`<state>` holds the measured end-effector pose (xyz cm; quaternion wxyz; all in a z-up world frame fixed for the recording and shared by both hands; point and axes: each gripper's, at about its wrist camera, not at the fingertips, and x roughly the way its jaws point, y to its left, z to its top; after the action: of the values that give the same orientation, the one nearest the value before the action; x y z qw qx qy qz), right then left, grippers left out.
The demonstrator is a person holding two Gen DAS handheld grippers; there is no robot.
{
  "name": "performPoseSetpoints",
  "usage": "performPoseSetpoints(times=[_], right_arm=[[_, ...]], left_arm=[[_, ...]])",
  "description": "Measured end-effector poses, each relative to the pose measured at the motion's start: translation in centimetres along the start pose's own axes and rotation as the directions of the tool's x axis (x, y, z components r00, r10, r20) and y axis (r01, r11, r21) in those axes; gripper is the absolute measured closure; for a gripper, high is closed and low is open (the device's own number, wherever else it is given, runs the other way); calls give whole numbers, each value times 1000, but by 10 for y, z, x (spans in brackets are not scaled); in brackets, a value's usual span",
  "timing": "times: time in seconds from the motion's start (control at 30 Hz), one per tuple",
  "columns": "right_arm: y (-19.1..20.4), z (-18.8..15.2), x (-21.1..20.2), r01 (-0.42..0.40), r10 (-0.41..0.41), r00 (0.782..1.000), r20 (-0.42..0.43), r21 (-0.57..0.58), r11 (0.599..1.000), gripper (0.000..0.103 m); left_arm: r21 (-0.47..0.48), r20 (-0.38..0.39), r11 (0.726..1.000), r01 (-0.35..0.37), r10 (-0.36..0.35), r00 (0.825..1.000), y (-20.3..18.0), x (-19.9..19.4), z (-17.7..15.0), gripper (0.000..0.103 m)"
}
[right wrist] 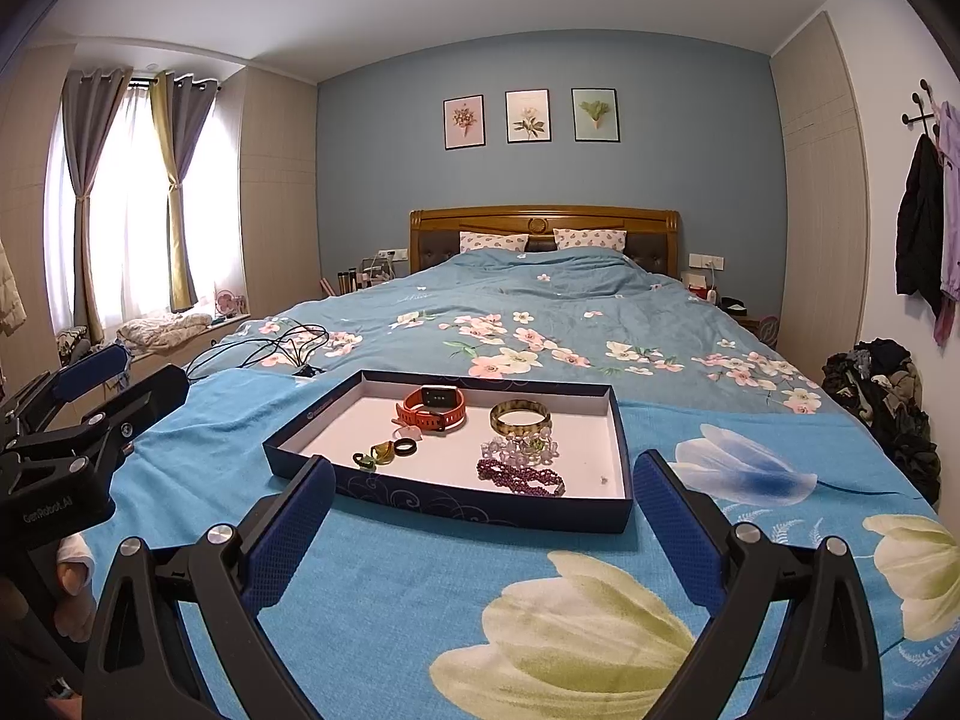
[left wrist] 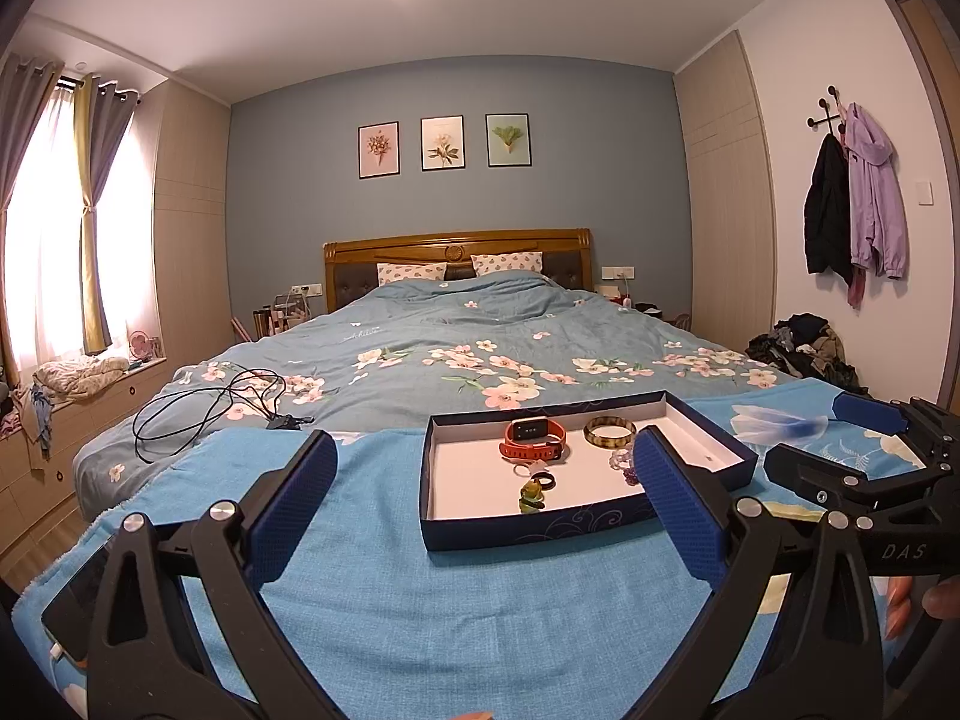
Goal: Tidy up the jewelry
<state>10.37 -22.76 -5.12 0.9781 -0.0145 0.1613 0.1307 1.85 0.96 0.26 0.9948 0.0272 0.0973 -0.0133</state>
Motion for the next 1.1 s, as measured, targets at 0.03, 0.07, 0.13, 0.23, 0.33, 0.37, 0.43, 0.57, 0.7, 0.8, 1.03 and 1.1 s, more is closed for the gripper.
performPoseSetpoints(times=[0.03,0.07,0.13,0.23,0.33,0.37,0.43,0.57,0.7,0.8,1.03,1.1], right_arm=[[0,0,-1,0,0,1000,2,1,1000,7],[0,0,0,-1,1,1000,2,1,1000,7],[1,0,0,1,-1,1000,0,-1,1000,7],[1,0,0,-1,1,1000,4,0,1000,7],[1,0,-1,-2,2,1000,6,0,1000,7],[2,0,-1,-2,2,1000,5,0,1000,7],[1,0,-1,-3,3,1000,6,0,1000,7],[1,0,-1,-3,3,1000,6,2,1000,7],[1,0,-1,-2,2,1000,4,1,1000,7],[2,1,-1,-2,2,1000,4,1,1000,7],[1,1,-1,-3,3,1000,2,1,1000,7],[1,1,-1,-4,4,1000,1,3,1000,7]], left_arm=[[0,1,1000,0,0,1000,0,0,0,6],[1,1,1000,-1,1,1000,0,0,0,6],[1,1,1000,-1,1,1000,0,0,0,6],[1,2,1000,-1,1,1000,0,1,0,6],[0,2,1000,-1,1,1000,0,0,0,6],[0,3,1000,-1,1,1000,0,0,0,6],[1,2,1000,-1,1,1000,0,1,0,6],[1,2,1000,-2,2,1000,0,0,0,6],[1,2,1000,-2,2,1000,0,0,0,6],[1,2,1000,-2,2,1000,0,0,0,6],[0,1,1000,-4,4,1000,0,0,0,6],[0,1,1000,-4,4,1000,0,0,1,6]])
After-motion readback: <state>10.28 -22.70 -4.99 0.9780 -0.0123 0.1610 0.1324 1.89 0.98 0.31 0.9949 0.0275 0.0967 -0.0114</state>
